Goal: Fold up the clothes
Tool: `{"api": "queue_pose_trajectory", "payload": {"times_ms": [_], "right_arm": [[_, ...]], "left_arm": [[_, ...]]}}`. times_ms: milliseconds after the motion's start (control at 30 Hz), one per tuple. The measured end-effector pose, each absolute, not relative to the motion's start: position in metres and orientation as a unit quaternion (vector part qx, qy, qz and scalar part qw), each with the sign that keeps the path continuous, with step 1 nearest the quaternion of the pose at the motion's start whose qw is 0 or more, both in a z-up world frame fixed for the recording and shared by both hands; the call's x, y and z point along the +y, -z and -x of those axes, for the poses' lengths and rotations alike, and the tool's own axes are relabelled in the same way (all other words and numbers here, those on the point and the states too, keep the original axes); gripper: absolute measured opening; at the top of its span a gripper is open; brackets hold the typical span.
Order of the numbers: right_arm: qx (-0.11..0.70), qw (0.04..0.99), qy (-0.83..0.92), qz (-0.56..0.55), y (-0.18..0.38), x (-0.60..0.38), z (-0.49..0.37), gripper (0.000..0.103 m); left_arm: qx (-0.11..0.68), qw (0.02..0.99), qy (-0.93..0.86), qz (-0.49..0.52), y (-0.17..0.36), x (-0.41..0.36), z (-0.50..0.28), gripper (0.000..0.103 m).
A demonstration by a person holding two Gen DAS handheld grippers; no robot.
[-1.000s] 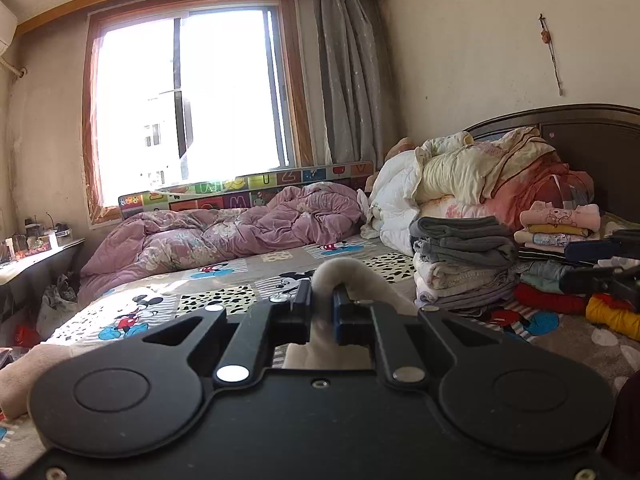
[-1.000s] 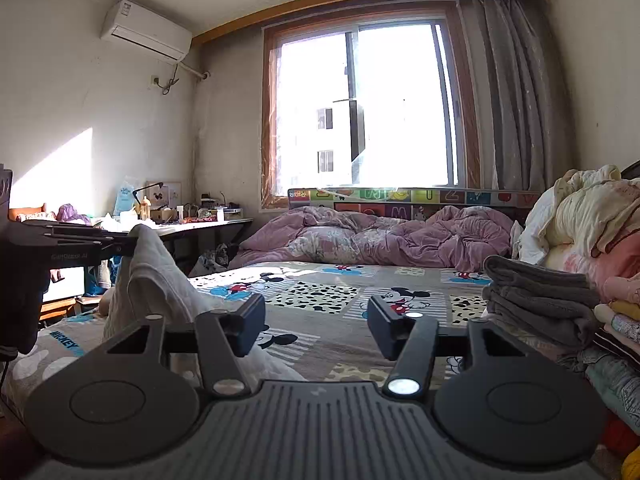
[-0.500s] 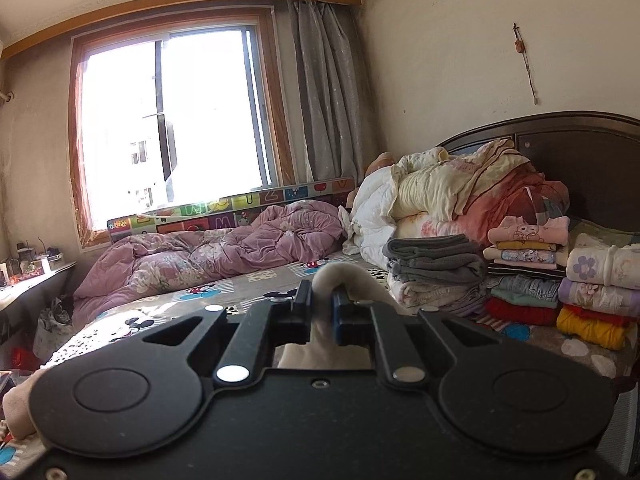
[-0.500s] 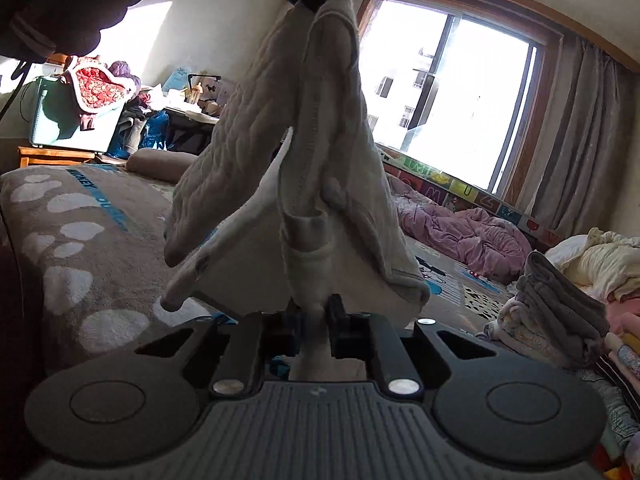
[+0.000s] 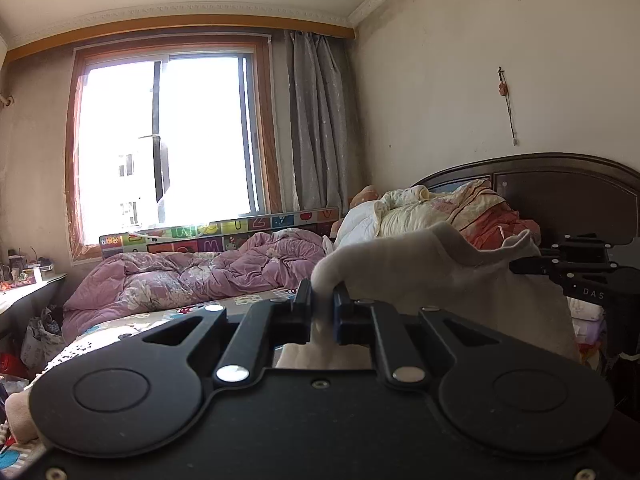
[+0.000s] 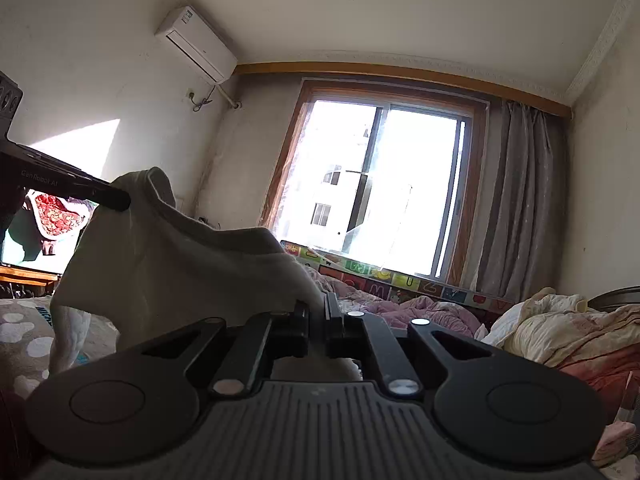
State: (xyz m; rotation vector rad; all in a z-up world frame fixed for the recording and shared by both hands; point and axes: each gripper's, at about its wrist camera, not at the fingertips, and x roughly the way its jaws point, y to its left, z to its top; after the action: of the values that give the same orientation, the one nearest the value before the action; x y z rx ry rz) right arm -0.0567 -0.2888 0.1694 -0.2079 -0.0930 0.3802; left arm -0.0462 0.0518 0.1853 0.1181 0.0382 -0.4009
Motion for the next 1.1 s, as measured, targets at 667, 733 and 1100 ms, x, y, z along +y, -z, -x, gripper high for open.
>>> {"api": "queue_pose_trajectory", "payload": {"times_ms": [667,733,1100], "right_arm": [[0.245,0.933,-0.244,0.101,-0.018,-0.211,-0.23,0.008],[0.258,0.931,-0.24,0.095,-0.011,-0.212,-0.255,0.008],[0.308,0.937,-0.157,0.054,0.043,-0.216,-0.334,0.047]], "left_arm": [[0.223,0.968,0.087,-0.075,-0.011,0.068,-0.218,0.008],[0.236,0.966,0.089,-0.062,-0.002,0.073,-0.245,0.008],[0.315,0.949,0.003,-0.028,0.057,0.091,-0.313,0.04]]}}
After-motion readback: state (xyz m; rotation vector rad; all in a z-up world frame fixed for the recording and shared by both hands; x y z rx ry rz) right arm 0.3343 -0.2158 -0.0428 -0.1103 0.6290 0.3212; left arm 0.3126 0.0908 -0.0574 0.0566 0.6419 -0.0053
